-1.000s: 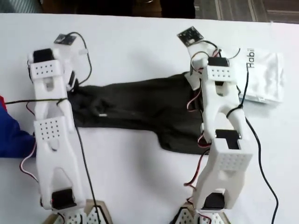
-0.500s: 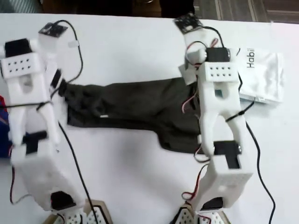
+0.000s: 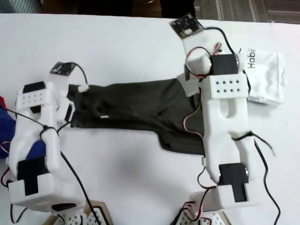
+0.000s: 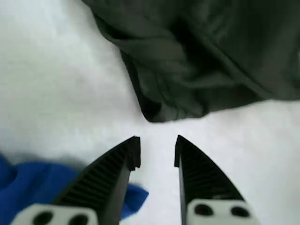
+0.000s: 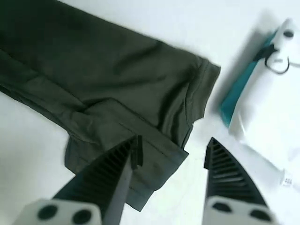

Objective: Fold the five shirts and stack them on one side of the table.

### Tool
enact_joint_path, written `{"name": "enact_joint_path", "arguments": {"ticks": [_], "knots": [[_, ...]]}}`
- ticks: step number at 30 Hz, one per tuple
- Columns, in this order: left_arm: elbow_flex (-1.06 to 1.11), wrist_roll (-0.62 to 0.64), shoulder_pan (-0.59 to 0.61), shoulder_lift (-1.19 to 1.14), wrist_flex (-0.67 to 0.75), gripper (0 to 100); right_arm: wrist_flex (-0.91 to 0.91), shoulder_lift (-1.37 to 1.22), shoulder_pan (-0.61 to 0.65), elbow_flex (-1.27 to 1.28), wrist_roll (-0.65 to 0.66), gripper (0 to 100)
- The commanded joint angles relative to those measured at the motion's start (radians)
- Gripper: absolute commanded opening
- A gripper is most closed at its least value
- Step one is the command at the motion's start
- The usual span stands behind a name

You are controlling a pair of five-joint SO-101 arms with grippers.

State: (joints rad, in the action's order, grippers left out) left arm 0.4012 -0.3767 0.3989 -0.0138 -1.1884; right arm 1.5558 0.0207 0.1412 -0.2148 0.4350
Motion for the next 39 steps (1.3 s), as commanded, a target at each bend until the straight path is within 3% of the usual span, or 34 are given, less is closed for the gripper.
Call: {"name": "enact_joint_path", "arguments": {"ticks": [1, 10, 21, 24, 27, 39], "knots": [[0.001, 0.058, -0.038, 0.002, 0.057, 15, -0.085, 0.079, -0.058, 0.112, -0.009, 21.2], [-0.031, 0.114, -0.127, -0.023, 0.057, 15, -0.242, 0.162, -0.079, 0.362, -0.009, 21.2], [-0.044, 0.107, -0.078, -0.239, 0.152, 14, -0.243, 0.2, -0.082, 0.368, -0.009, 21.2], [-0.042, 0.107, -0.081, -0.23, 0.12, 12, -0.245, 0.196, -0.081, 0.368, -0.009, 21.2], [-0.041, 0.106, -0.083, -0.229, 0.094, 2, -0.246, 0.196, -0.079, 0.368, -0.009, 21.2], [-0.042, 0.103, -0.084, -0.227, -0.175, 3, -0.268, 0.196, -0.081, 0.368, -0.011, 21.2]]}}
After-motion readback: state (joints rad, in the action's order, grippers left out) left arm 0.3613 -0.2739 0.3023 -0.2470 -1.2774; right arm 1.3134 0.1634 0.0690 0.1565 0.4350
